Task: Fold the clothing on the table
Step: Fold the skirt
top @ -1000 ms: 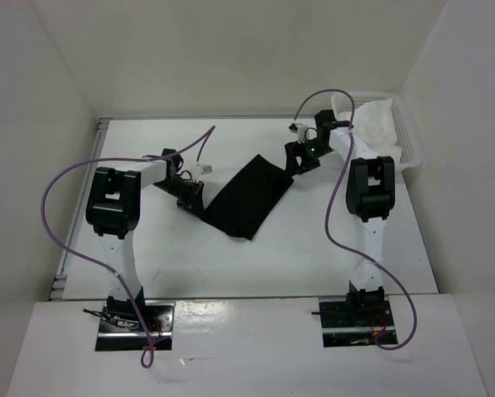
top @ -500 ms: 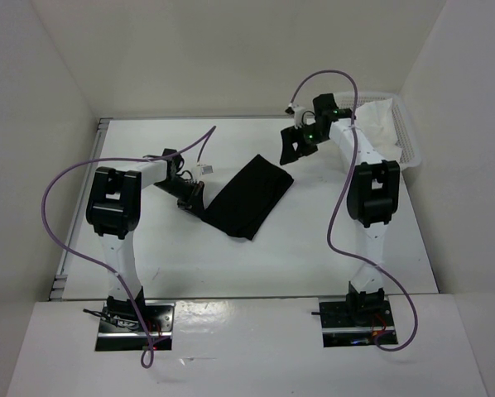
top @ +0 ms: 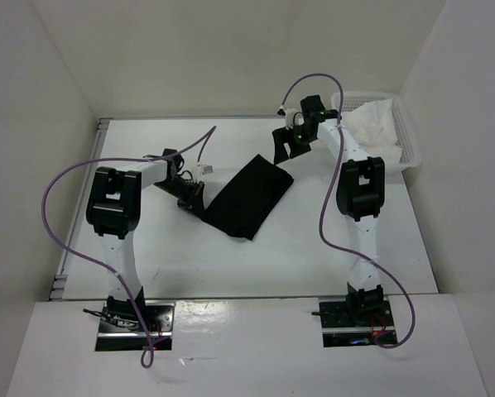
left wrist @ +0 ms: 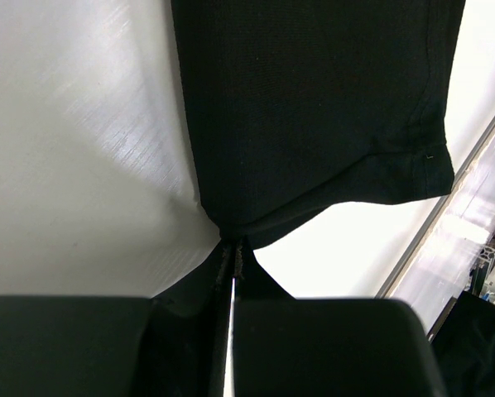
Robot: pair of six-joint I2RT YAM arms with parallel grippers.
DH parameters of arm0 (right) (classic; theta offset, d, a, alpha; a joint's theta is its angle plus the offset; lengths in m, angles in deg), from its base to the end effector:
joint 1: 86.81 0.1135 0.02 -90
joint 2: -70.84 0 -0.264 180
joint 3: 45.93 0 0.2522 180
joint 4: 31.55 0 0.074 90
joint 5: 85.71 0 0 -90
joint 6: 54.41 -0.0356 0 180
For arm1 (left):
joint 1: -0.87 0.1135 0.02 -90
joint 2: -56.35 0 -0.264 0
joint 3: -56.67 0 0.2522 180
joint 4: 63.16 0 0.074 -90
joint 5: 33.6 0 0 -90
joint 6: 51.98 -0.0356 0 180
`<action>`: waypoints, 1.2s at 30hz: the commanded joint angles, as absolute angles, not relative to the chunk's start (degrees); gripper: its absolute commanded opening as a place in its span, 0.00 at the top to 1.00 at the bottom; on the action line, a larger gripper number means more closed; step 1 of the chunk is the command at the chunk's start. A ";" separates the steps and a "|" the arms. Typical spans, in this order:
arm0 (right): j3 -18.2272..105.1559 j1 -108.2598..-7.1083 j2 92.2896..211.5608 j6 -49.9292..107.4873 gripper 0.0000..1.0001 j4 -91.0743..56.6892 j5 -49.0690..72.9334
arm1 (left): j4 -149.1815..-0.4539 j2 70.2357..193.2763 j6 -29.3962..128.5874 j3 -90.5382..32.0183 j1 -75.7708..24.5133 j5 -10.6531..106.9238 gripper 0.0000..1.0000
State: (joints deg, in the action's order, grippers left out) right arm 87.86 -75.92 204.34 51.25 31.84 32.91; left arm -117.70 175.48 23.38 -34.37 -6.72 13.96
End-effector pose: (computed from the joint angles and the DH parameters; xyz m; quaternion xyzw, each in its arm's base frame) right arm 0.4893 0.1115 0.2124 -0.2724 0.9040 0.2308 0.2352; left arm 0.3773 -0.0745 0.1259 0.2022 0.9083 -0.3568 0.0820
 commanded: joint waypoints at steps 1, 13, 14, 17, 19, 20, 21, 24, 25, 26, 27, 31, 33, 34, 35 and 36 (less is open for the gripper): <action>91.14 -75.56 206.36 50.27 0.18 29.50 30.40 | -116.74 176.85 21.40 -34.00 -7.30 20.01 1.00; 82.36 -75.03 206.20 50.80 0.18 27.39 26.97 | -116.74 176.85 21.40 -33.47 -7.30 20.01 1.00; 81.74 -75.03 206.20 50.80 0.18 27.39 26.97 | -116.74 176.85 21.40 -33.47 -7.30 20.01 1.00; 78.14 -75.03 203.57 51.33 0.18 26.07 26.44 | -116.74 176.85 21.40 -33.47 -7.30 20.01 1.00; 75.43 -75.03 201.81 51.33 0.18 24.93 25.83 | -116.74 176.85 21.40 -33.47 -7.30 19.49 1.00; 74.54 -75.03 201.19 51.33 0.18 24.93 25.82 | -116.74 176.85 21.40 -33.47 -7.30 19.48 1.00; 72.62 -75.03 200.06 51.85 0.18 24.32 25.82 | -116.74 176.85 21.40 -33.47 -7.30 19.48 1.00; 68.92 -75.03 198.90 51.85 0.18 22.91 25.82 | -116.21 176.85 21.40 -33.47 -7.30 19.48 1.00; 68.03 -75.03 198.03 51.85 0.18 22.38 25.82 | -116.21 176.85 21.40 -33.47 -7.30 19.48 1.00; 67.24 -75.03 197.33 51.85 0.18 22.38 25.82 | -116.21 176.85 21.40 -33.47 -7.30 19.48 1.00; 65.76 -75.03 197.32 51.85 0.18 22.38 25.82 | -116.21 176.85 21.40 -33.47 -7.30 19.48 1.00; 63.19 -75.03 196.26 52.38 0.18 21.15 27.05 | -116.21 176.85 21.40 -33.47 -7.30 19.48 1.00; 61.79 -75.03 196.26 52.38 0.18 20.63 27.58 | -116.21 176.85 21.40 -33.47 -7.30 19.48 1.00; 61.79 -75.03 196.26 52.38 0.18 20.62 27.58 | -116.21 176.85 20.88 -33.47 -7.30 19.48 1.00; 61.79 -75.03 196.26 52.38 0.19 20.62 28.37 | -116.21 176.85 20.88 -33.47 -7.30 19.48 1.00; 61.79 -75.03 196.26 52.38 0.19 20.62 28.90 | -116.21 176.85 20.88 -33.47 -7.30 19.48 1.00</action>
